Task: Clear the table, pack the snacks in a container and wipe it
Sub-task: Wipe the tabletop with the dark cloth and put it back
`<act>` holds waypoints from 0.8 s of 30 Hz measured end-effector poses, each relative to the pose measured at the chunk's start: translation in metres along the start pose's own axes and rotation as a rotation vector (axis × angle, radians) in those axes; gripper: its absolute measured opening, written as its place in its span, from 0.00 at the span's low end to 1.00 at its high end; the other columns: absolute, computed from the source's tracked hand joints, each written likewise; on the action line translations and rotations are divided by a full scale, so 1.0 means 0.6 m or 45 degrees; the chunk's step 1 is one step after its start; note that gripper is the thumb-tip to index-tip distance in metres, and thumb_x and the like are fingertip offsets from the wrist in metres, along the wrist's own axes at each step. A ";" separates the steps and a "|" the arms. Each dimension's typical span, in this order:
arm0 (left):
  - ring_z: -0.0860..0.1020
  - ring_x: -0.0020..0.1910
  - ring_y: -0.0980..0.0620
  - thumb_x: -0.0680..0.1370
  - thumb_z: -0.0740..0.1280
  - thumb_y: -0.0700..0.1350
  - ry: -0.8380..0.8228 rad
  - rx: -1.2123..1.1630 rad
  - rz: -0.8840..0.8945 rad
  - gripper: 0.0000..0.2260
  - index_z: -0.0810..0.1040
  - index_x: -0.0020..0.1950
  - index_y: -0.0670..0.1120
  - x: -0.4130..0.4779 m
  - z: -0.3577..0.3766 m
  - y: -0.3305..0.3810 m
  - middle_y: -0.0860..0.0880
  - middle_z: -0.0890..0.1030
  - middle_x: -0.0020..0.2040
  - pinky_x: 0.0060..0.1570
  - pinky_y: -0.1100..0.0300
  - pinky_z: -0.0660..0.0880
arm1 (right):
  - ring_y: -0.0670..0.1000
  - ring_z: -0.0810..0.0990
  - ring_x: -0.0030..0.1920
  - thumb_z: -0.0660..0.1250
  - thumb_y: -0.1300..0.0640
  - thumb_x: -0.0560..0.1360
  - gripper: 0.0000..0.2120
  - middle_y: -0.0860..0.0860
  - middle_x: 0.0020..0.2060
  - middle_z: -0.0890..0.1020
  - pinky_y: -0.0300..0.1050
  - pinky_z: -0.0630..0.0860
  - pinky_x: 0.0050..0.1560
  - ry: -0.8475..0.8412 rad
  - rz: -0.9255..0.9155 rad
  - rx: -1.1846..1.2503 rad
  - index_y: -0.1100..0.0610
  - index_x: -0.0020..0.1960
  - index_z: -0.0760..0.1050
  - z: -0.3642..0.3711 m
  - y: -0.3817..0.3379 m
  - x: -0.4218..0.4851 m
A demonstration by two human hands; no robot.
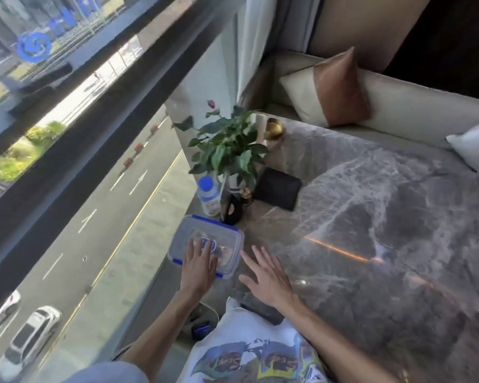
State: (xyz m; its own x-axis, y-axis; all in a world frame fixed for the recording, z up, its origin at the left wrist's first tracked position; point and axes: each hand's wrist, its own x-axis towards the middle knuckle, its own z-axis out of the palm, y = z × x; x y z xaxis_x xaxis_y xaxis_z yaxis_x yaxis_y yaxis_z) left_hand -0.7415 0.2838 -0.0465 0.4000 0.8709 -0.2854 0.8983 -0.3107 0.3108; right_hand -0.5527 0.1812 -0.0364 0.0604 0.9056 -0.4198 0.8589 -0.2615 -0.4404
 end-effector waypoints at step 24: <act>0.47 0.80 0.45 0.78 0.55 0.65 -0.439 0.370 0.303 0.30 0.55 0.78 0.58 -0.221 0.287 0.684 0.50 0.51 0.81 0.72 0.31 0.44 | 0.55 0.54 0.79 0.57 0.36 0.77 0.32 0.51 0.79 0.56 0.57 0.55 0.76 0.250 0.793 0.295 0.46 0.78 0.57 -0.047 0.680 -0.600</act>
State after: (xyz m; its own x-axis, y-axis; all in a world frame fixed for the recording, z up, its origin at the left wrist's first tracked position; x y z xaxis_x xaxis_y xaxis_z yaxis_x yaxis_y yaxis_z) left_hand -0.3945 -0.0247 -0.0373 0.5924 0.6021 -0.5354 0.7689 -0.6209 0.1526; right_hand -0.2098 -0.2423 -0.0426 0.6168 0.6019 -0.5073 0.5052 -0.7969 -0.3314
